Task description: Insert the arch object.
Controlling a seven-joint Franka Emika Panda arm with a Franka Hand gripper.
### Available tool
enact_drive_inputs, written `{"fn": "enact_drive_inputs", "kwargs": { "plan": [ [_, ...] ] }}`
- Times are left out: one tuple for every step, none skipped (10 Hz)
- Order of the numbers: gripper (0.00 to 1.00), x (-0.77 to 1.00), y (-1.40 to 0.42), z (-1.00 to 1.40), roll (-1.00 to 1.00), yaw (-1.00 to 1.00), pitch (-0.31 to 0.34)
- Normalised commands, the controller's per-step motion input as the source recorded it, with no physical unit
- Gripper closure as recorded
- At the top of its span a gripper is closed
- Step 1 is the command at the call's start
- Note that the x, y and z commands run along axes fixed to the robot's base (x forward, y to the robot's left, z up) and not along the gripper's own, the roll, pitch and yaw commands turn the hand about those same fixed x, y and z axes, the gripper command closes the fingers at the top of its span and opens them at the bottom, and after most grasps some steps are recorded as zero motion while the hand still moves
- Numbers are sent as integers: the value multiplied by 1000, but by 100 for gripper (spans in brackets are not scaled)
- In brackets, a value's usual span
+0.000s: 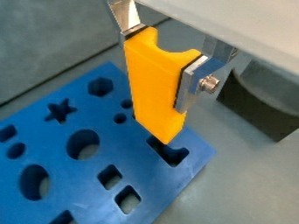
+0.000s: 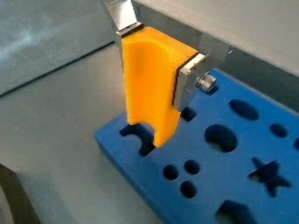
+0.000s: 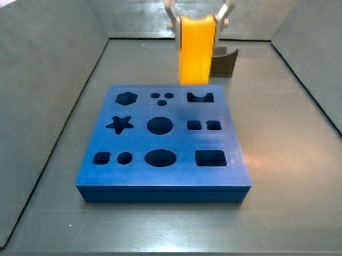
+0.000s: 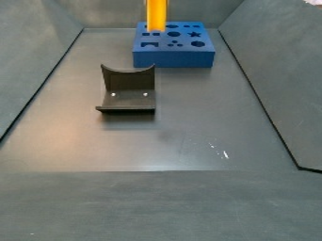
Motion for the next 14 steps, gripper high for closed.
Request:
{"fn": "enact_drive_inputs", "kwargs": {
  "plan": [
    [100,323,23,-560,-16,-129,0],
    [100,391,20,-523,0,-317,0],
    [100,300,37,-300,0,-246,16],
    [100,237,0,0,0,0,146],
    [100,189,0,-149,56,0,41],
    [100,169,0,-314,107,0,44],
    [100,103,0,-480,163,0,0],
    [100,0,0,-569,153,0,-13],
    [100,0,0,-743,111,0,-64],
    [100,0,-3,-923,84,0,-146],
    [100,0,-34,-903,86,-3,-160],
    [100,0,-31,-900,86,0,-163],
    [100,0,-37,-823,104,0,-184],
    [100,0,0,-146,-57,0,-130]
  ]
}}
